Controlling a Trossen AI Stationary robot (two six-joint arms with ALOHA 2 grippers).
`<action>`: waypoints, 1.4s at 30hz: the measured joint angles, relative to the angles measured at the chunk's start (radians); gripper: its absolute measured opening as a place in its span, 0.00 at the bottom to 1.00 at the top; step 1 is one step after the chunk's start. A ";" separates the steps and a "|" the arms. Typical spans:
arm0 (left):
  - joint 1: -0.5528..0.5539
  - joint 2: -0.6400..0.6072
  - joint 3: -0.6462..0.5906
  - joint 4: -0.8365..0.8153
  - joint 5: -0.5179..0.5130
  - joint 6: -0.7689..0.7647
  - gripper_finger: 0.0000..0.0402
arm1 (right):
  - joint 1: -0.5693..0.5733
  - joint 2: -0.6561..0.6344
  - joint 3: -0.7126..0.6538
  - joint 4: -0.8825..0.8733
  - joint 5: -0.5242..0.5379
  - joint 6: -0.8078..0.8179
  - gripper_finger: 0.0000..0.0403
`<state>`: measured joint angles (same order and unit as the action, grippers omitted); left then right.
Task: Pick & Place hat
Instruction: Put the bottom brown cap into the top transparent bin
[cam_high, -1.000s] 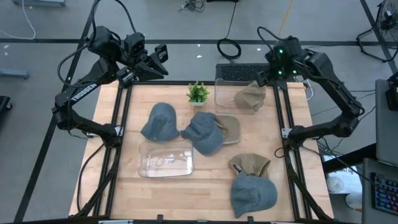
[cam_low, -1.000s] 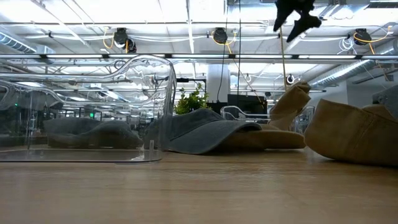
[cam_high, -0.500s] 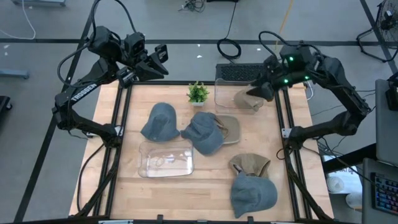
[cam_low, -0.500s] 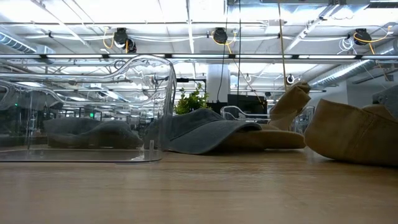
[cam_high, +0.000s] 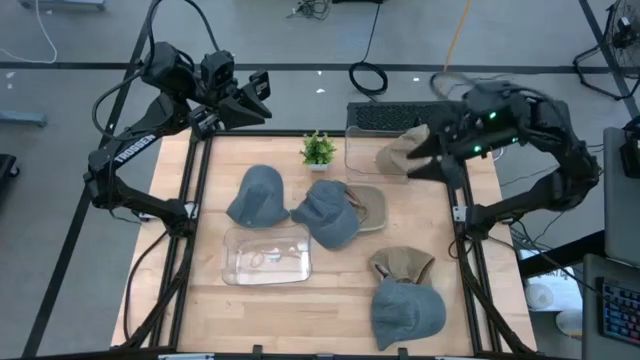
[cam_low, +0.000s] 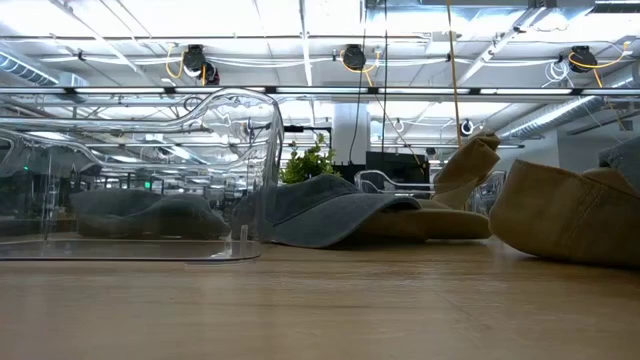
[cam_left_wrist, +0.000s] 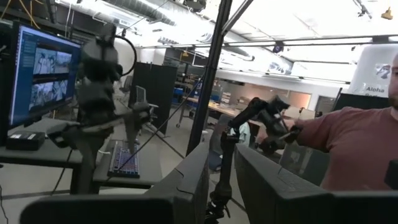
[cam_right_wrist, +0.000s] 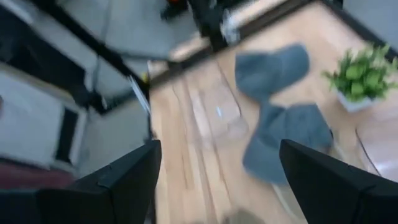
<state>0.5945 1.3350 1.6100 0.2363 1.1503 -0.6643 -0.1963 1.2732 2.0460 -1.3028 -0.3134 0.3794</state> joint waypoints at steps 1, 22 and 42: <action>0.000 0.000 0.000 0.000 0.000 0.000 0.21 | 0.025 0.007 0.000 -0.030 0.017 -0.014 0.78; 0.000 0.000 0.000 0.000 0.002 -0.009 0.21 | 0.321 0.061 -0.429 -0.111 0.261 -0.115 0.78; 0.000 0.000 0.000 0.000 0.005 -0.013 0.21 | 0.395 0.060 -0.959 0.217 0.285 -0.202 0.78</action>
<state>0.5945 1.3350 1.6100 0.2363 1.1553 -0.6771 0.1987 1.3331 1.0872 -1.0862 -0.0287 0.1771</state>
